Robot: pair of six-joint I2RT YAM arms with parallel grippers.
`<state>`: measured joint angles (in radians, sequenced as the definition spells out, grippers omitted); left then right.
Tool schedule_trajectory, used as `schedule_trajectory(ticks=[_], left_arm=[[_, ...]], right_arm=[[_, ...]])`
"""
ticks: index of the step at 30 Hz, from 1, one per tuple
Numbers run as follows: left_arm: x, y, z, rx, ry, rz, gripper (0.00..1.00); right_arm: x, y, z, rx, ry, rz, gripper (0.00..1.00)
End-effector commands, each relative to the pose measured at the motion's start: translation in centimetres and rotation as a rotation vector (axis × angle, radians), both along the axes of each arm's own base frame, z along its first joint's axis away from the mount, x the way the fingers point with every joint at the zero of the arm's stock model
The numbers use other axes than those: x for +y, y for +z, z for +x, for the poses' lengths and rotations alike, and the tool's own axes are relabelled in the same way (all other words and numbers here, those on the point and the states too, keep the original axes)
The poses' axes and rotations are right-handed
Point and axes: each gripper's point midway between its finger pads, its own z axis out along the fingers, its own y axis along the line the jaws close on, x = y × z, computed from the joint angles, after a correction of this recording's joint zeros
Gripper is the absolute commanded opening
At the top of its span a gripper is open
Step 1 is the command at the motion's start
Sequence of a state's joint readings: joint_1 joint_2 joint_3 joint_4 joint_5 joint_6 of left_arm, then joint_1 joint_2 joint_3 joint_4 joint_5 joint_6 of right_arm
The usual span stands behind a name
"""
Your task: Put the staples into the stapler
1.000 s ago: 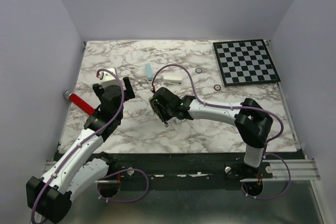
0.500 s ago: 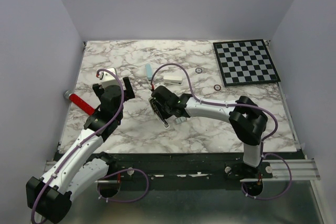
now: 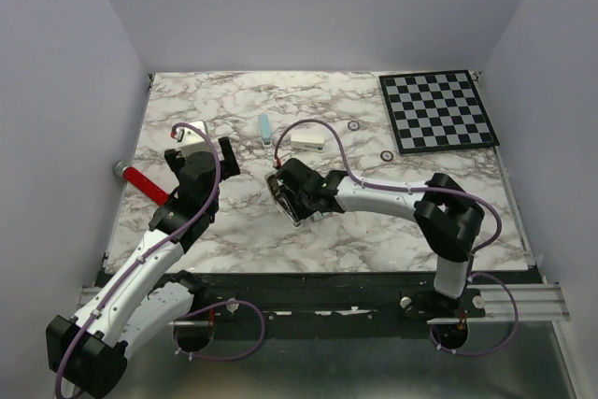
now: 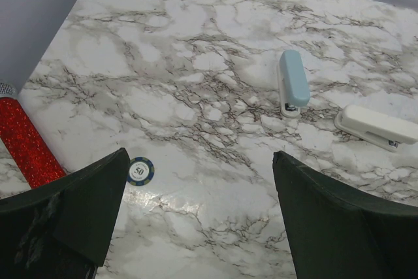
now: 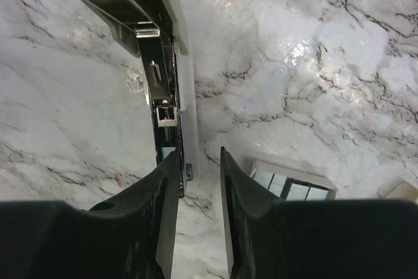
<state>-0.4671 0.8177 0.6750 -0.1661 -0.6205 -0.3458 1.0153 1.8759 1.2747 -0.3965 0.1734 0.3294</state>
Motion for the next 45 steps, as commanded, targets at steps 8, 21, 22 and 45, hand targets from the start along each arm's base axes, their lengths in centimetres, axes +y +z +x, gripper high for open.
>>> schedule_trajectory(ticks=[8,21,22,45], left_arm=[[-3.6,0.0,0.3,-0.003,-0.183,-0.058,0.99],[-9.1,-6.1,1.1,0.319,-0.355,-0.142,0.99],[-9.3,-7.1,1.1,0.364,-0.356,-0.137,0.99],[-12.7,-10.7,0.4,0.581,-0.544,-0.278,0.78]], right_arm=[[-1.3,4.2,-1.3,-0.093,0.07,0.137,0.38],[0.1,0.6,-2.8,-0.181,0.192,0.233,0.47],[0.2,0.3,-2.7,-0.179,0.197,0.23,0.47],[0.5,-1.7,-3.0,-0.186,0.239,0.218,0.21]])
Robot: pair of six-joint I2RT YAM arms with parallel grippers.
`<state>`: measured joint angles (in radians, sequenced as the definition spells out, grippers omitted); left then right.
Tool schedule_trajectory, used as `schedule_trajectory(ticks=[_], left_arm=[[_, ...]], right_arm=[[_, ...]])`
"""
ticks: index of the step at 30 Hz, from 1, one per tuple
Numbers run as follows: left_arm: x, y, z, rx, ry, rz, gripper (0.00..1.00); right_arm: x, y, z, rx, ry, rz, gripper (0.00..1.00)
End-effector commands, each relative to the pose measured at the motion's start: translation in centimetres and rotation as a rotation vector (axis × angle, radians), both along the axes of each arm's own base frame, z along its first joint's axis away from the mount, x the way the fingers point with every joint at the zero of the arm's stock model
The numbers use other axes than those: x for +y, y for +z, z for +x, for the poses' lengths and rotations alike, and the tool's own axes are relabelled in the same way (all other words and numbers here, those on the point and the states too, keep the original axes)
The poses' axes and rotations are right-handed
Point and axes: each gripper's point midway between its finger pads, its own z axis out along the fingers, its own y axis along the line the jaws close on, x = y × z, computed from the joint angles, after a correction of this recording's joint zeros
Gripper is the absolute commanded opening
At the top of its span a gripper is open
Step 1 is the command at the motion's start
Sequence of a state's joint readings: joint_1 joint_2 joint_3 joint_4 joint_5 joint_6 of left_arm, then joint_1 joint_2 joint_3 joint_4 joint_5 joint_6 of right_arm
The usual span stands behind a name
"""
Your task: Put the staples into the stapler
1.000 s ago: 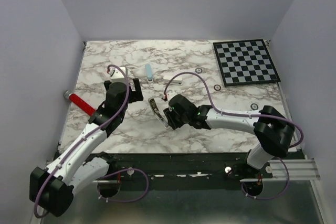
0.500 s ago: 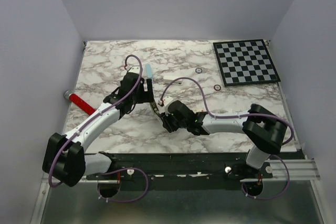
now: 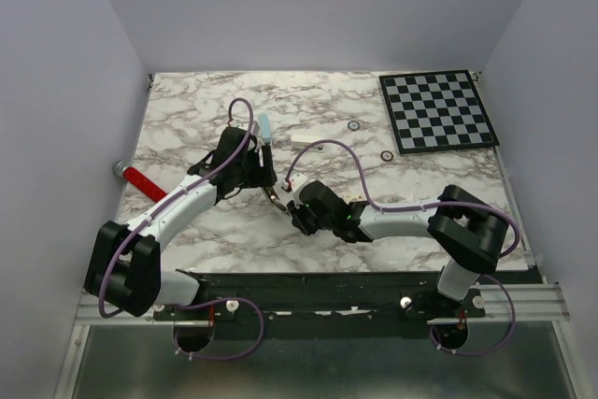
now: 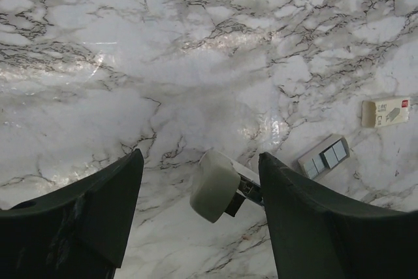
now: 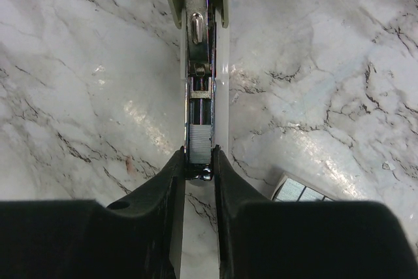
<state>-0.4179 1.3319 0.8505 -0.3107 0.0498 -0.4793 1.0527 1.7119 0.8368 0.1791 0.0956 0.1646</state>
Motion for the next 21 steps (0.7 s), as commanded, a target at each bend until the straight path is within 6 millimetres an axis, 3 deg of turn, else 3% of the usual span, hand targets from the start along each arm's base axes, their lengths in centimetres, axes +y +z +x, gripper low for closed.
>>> schedule_trajectory(ticks=[1,12,21], left_arm=[[-1.0,1.3,-0.4,-0.001,-0.075,-0.068,0.76],[1.3,2.5,-0.6,-0.065,-0.023,-0.146,0.72],[0.1,2.0,-1.3,-0.044,-0.094,-0.226,0.67]], right_arm=[[0.3,-0.6,-0.4,-0.002,0.029,0.002,0.18],[0.7,-0.8,-0.4,-0.003,0.047,-0.007,0.09],[0.7,-0.9,-0.3,-0.008,0.056,-0.014,0.09]])
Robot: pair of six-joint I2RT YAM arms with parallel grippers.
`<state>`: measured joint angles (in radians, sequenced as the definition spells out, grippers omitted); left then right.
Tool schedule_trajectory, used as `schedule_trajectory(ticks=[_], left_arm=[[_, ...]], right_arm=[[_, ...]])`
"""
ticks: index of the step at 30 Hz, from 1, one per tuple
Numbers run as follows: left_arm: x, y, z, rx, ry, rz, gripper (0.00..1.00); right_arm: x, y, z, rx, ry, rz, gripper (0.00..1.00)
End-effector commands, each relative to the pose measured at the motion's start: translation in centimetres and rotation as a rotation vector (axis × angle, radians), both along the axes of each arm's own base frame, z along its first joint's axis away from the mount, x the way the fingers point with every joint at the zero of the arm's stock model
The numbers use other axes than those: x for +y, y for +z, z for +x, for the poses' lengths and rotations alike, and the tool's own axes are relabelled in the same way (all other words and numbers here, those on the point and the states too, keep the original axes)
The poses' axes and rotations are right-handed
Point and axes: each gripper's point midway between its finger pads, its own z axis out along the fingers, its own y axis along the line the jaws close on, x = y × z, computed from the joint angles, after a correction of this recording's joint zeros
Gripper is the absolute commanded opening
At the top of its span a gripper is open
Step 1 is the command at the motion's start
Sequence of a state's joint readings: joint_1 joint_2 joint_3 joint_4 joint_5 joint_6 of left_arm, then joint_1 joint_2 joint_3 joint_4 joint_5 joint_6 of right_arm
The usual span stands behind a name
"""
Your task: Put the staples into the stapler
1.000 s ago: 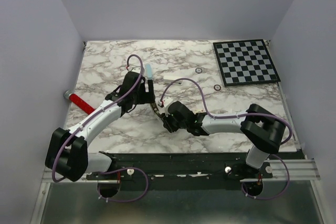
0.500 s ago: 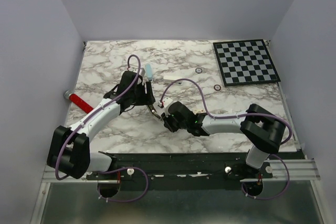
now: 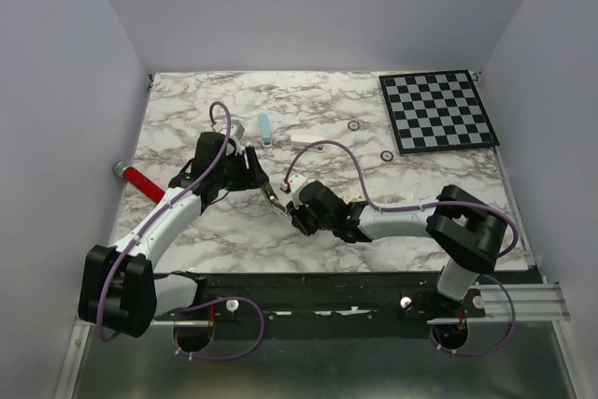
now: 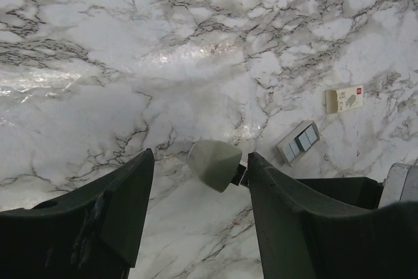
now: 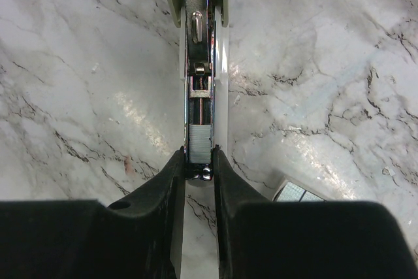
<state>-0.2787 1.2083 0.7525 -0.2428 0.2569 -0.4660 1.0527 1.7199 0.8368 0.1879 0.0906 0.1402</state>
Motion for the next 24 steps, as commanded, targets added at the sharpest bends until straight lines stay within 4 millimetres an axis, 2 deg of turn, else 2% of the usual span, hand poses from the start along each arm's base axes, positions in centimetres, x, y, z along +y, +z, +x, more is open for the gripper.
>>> schedule_trajectory(ticks=[1,4,8,13,14,18,24], left_arm=[[-1.5,0.1,-0.7,0.005,-0.076,-0.071,0.66],[-1.7,-0.2,-0.9,0.015,-0.088,-0.078,0.65],[-1.4,-0.9,-1.2,0.028,-0.081,-0.064,0.56],[-1.5,-1.3,-1.1,0.034,-0.086,-0.06,0.3],[-1.5,-1.2,-1.0,0.03,-0.087,-0.058,0.28],[-1.7,-1.1,-1.4,0.04,-0.095,-0.058,0.27],[-3.2,-1.5,-3.3,0.048,-0.126,0.004,0.27]], right_arm=[[0.7,-0.7,-0.4,0.004,0.038,-0.004,0.09],[0.9,-0.6,-0.3,0.001,0.039,-0.002,0.09],[0.9,-0.7,-0.3,0.005,0.042,-0.004,0.09],[1.1,-0.8,-0.3,0.003,0.047,0.0,0.09],[1.0,-0.8,-0.2,0.001,0.045,0.001,0.09],[1.3,-0.6,-0.2,-0.005,0.043,0.013,0.09],[1.7,0.2,0.3,-0.023,0.029,0.041,0.08]])
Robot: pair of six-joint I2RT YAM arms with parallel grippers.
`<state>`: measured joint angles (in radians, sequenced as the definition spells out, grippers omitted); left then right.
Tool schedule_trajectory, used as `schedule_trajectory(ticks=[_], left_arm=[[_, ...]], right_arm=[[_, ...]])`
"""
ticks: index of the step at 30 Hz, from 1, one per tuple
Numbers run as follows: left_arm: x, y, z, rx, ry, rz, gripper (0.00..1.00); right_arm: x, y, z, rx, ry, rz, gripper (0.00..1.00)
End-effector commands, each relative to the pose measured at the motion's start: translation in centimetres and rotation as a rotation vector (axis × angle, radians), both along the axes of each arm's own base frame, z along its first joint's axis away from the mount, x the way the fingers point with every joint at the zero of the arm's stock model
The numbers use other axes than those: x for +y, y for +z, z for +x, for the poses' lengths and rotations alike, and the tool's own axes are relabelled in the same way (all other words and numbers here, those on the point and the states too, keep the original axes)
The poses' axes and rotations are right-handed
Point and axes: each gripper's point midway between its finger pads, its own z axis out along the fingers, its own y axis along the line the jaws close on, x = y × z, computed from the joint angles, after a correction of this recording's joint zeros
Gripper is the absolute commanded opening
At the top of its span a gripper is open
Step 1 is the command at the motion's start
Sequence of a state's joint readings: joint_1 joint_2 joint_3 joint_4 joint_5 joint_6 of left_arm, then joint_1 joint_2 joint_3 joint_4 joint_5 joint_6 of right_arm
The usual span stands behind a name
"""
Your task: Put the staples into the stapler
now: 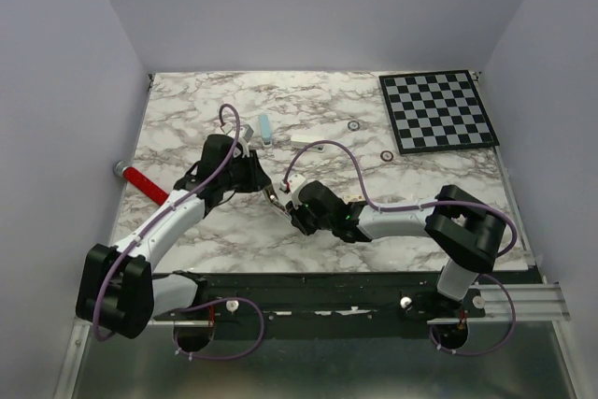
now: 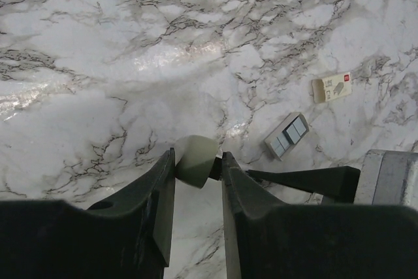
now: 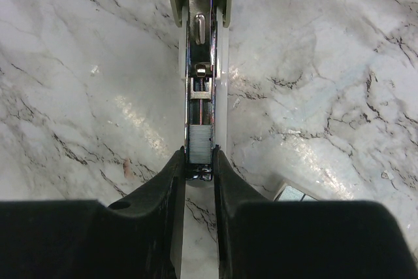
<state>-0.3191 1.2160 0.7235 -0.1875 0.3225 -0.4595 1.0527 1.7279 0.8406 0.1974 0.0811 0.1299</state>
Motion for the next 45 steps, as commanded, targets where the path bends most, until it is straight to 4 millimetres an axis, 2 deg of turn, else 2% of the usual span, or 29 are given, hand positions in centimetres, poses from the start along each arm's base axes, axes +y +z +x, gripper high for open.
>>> schedule_trajectory(ticks=[1,6,7,11,15,16,18,24,26,32,34,35,40,41,43,45], left_arm=[[-1.6,-1.5,-2.9,0.058,-0.045,0.069,0.27],[-3.6,-2.5,-4.7,0.076,-0.095,0.101,0.25],[-3.8,-2.7,-4.9,0.079,-0.102,0.106,0.22],[-5.1,-2.2,-5.8,0.051,-0.161,0.148,0.23],[-5.5,-2.0,-6.5,0.045,-0.173,0.126,0.22],[-5.6,-1.4,-6.5,0.024,-0.173,0.107,0.23],[-5.8,-1.4,-7.0,0.021,-0.191,0.086,0.3],[-5.6,-0.4,-7.2,-0.026,-0.188,0.06,0.38],[-5.5,0.2,-7.1,-0.051,-0.18,0.048,0.45],[-5.4,0.7,-6.7,-0.073,-0.166,0.042,0.5],[-5.2,0.9,-6.3,-0.087,-0.138,0.04,0.5],[-4.8,1.2,-6.1,-0.098,-0.115,0.037,0.57],[-0.7,1.8,-3.8,-0.133,0.095,0.02,0.72],[-0.2,2.6,-3.7,-0.16,0.123,-0.001,0.75],[1.8,2.7,-3.1,-0.179,0.213,0.007,0.79],[3.0,3.9,-3.0,-0.225,0.263,-0.004,0.82]], right_arm=[[1.5,0.4,0.4,-0.021,0.014,0.04,0.08],[1.8,0.9,0.7,-0.028,0.009,0.049,0.08],[1.8,0.9,0.7,-0.029,0.004,0.048,0.08],[1.8,1.1,0.8,-0.026,-0.004,0.045,0.08],[1.6,0.8,0.6,-0.017,-0.003,0.042,0.08],[1.5,0.7,0.6,-0.016,-0.005,0.038,0.08],[1.5,0.5,0.6,-0.01,-0.004,0.032,0.08],[1.6,0.1,0.4,-0.002,0.0,0.025,0.08],[1.5,-0.1,0.4,0.001,-0.003,0.019,0.08],[1.6,-0.1,0.6,0.002,-0.008,0.015,0.09],[1.7,0.0,0.6,0.002,-0.006,0.016,0.09],[1.6,-0.2,0.6,0.004,-0.008,0.009,0.09],[1.4,0.0,0.5,0.006,-0.007,0.003,0.16],[1.3,0.1,0.5,0.008,-0.009,0.002,0.18],[1.3,0.0,0.4,0.011,-0.008,-0.003,0.19],[1.2,-0.1,0.4,0.013,-0.005,-0.015,0.21]])
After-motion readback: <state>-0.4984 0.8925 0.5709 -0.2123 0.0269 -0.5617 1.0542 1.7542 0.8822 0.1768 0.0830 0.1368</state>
